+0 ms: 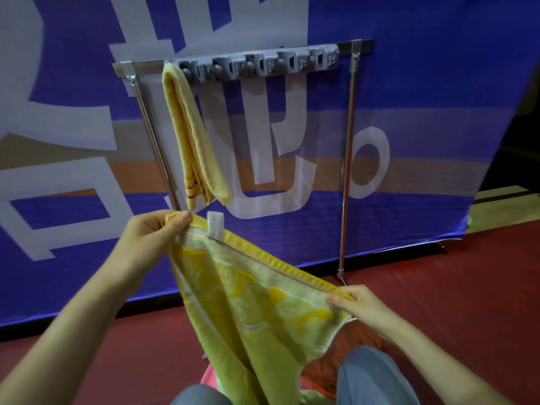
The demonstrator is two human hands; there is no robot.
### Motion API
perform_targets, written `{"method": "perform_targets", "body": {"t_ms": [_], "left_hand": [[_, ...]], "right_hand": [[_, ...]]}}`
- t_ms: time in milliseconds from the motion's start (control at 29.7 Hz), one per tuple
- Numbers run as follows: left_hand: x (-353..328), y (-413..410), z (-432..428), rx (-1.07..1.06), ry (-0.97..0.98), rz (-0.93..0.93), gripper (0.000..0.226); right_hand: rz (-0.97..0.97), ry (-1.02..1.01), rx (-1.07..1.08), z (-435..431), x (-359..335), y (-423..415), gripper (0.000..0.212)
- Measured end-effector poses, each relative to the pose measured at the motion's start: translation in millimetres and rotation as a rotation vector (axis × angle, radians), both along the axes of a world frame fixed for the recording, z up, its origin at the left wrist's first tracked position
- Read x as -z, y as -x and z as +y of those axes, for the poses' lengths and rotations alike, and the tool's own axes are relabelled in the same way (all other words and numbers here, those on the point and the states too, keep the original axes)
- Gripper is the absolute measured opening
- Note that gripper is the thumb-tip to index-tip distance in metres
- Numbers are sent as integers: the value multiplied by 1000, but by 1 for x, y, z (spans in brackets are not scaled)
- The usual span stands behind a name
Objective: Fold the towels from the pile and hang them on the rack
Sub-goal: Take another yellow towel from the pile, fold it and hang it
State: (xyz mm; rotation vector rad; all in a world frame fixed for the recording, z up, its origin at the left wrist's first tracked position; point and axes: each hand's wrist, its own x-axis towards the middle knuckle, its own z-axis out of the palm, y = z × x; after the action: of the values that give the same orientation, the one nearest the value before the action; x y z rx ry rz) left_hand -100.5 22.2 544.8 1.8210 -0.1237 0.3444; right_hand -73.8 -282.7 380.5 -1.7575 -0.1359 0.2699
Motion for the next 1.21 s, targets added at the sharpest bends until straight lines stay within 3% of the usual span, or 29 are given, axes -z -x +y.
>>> {"method": "perform_targets", "body": {"t_ms": [67, 135, 236, 371, 573, 640, 741, 843, 910, 1011, 1112, 1213], "left_hand": [[1, -1, 11, -13, -6, 20, 31], [4, -1, 17, -22, -29, 50, 28], [16, -4, 20, -108, -36, 76, 31], [41, -6, 7, -198, -23, 137, 36], [83, -7, -37, -135, 8, 199, 41], [95, -7, -51, -87, 12, 209, 35], [107, -7, -66, -36, 42, 230, 34], [109, -2, -76, 20, 107, 268, 39], [111, 3, -81, 65, 127, 277, 41], [112, 8, -81, 91, 152, 265, 40], [112, 10, -81, 145, 138, 257, 50], [110, 11, -86, 232, 145, 249, 35]], "right_hand": [[4, 11, 31, -8, -1, -1, 23], [-3, 12, 51, -13, -5, -3, 43], [-25, 43, 67, -15, -18, -8, 25], [-36, 45, 85, -4, -33, -16, 27], [-80, 5, 102, 28, -46, -15, 23], [-146, -34, 102, 40, -49, -13, 10], [-154, -124, 51, 53, -54, -5, 29], [-173, -82, 1, 60, -58, 1, 19], [-117, -79, -27, 61, -60, 5, 17], [115, -251, -107, 62, -65, 12, 15], [259, -350, -158, 61, -71, 15, 26], [319, -394, -191, 62, -74, 15, 43]]}}
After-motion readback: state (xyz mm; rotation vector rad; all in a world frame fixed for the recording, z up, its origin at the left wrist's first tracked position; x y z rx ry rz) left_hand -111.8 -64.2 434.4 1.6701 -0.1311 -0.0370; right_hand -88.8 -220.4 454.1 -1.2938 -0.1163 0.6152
